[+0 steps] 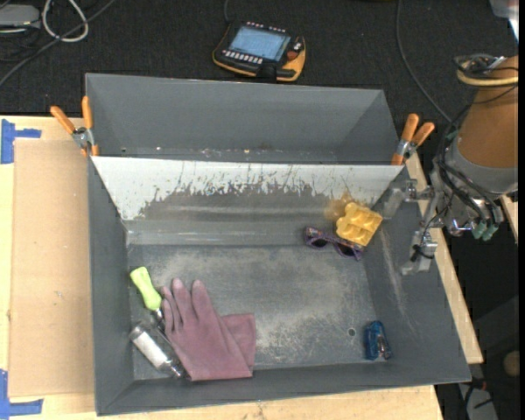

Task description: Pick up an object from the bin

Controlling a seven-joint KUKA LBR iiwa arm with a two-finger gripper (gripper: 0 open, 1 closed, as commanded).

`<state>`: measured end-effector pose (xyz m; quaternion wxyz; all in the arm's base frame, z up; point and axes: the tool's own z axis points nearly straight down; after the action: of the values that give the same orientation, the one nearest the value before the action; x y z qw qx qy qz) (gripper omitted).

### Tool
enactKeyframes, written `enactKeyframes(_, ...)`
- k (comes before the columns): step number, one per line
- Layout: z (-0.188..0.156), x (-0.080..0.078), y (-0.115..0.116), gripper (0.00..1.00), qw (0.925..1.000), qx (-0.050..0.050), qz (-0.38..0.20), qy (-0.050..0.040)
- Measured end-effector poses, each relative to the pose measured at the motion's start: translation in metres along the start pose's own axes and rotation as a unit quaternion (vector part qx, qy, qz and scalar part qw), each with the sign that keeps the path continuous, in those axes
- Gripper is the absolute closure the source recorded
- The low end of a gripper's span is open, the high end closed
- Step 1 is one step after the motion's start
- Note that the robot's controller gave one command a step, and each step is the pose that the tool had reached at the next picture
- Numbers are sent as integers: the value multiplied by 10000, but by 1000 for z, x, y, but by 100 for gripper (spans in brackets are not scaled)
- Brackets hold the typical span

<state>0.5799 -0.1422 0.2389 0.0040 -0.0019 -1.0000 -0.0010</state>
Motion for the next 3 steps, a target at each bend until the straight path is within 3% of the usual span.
enactKeyframes(1,-4,-2,1,0,10000,7,-28,-39)
enactKeyframes(2,82,29,-8,0,9902,7,-1399,-34)
enactKeyframes(3,80,57,-10,0,9427,18,-3337,-40)
